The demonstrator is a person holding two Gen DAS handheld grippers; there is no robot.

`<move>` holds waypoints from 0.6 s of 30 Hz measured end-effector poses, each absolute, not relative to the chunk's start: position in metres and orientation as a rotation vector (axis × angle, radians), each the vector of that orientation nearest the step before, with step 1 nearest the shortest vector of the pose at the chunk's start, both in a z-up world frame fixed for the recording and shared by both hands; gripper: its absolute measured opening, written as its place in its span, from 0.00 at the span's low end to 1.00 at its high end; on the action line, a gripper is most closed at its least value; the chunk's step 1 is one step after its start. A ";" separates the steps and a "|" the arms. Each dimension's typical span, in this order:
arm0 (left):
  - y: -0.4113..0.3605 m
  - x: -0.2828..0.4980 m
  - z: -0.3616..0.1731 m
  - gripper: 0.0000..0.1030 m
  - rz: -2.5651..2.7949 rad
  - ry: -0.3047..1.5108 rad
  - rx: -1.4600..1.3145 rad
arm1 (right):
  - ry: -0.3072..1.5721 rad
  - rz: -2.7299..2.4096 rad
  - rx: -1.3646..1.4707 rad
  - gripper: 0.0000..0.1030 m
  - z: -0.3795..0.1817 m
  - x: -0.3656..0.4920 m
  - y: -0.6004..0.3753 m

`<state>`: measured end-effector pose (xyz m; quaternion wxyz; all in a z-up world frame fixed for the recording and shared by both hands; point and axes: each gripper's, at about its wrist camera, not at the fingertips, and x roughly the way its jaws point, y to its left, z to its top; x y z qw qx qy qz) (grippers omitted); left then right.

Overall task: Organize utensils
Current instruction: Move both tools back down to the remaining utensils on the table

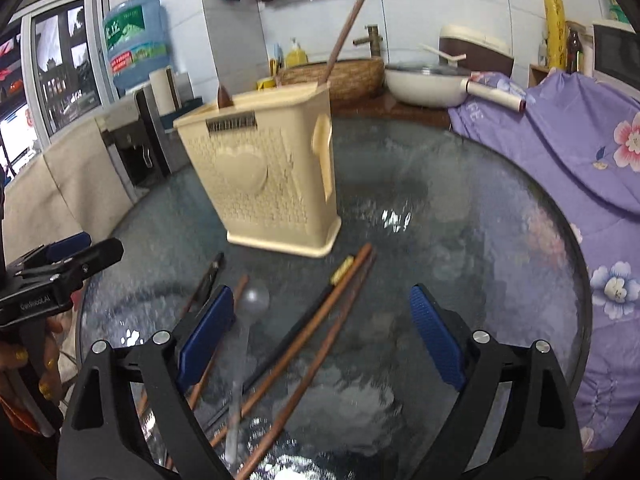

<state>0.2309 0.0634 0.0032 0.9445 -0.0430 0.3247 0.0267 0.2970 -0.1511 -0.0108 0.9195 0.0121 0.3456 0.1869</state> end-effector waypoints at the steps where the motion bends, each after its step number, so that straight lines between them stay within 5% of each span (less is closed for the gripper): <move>1: 0.064 0.230 -0.001 0.94 0.057 0.670 -0.091 | 0.726 0.384 0.024 0.86 -0.018 0.295 -0.151; 15: 0.069 0.212 -0.040 0.94 0.076 0.751 -0.127 | 0.818 0.312 -0.014 0.85 -0.055 0.286 -0.158; 18: 0.071 0.212 -0.043 0.93 0.064 0.764 -0.146 | 0.840 0.313 -0.017 0.75 -0.060 0.288 -0.156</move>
